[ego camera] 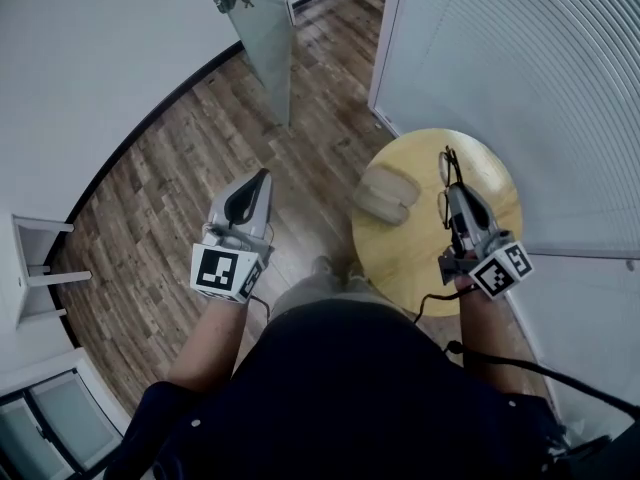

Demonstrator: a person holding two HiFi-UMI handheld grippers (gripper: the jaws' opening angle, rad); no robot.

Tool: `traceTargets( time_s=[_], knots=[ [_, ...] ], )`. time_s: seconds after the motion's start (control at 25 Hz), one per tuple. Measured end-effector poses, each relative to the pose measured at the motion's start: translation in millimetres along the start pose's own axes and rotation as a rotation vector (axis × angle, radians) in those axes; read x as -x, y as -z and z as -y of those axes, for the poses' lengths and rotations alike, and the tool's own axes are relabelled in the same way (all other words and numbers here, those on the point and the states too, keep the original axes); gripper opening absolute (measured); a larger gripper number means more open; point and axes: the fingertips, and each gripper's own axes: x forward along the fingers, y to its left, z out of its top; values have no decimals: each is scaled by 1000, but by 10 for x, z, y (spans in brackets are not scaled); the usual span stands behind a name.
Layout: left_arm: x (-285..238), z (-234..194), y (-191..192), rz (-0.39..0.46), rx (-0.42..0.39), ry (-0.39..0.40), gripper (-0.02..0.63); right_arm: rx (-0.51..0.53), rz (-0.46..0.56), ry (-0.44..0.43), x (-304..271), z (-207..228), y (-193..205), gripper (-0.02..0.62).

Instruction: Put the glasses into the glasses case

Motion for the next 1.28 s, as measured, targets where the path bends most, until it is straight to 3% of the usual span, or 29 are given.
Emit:
traceTargets(
  time_s=[0.44, 0.68, 1.28],
  knots=[
    [-345, -28, 44, -21, 26, 119, 3, 70, -19, 65, -107, 85, -58, 26],
    [-507, 9, 309, -69, 12, 153, 3, 54, -46, 87, -185, 294, 145, 26],
    [-742, 20, 929, -162, 39, 133, 3, -3, -200, 65, -359, 630, 932, 26]
  ],
)
